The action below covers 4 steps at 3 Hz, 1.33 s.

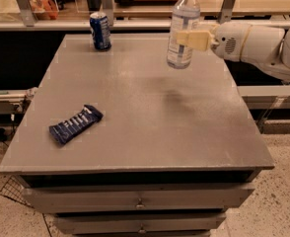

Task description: Move blue plastic bottle near rxbar blueberry

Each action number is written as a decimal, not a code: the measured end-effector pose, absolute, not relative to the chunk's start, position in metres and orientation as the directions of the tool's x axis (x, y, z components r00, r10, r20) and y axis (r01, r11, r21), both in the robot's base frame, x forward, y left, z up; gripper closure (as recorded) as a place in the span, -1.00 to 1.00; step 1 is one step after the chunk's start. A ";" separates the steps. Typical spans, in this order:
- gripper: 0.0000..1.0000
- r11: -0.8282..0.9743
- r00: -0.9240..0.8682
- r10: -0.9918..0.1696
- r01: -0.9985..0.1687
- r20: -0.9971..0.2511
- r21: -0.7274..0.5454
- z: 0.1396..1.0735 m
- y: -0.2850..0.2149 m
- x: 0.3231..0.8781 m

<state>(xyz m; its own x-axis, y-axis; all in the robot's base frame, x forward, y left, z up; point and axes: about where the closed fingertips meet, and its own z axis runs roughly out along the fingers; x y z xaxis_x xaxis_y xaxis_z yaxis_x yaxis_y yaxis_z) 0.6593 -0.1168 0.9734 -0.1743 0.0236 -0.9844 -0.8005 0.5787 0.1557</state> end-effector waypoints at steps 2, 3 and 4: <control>1.00 0.427 -0.173 0.056 -0.886 -0.983 0.181 0.969 -0.046 0.592; 1.00 0.342 -0.142 0.012 -0.930 -0.990 0.137 0.953 -0.009 0.558; 1.00 0.298 -0.109 -0.044 -0.950 -0.993 0.091 0.938 0.012 0.542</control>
Offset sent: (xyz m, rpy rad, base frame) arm -0.1098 0.1057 -0.0083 0.1107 -0.0178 0.2598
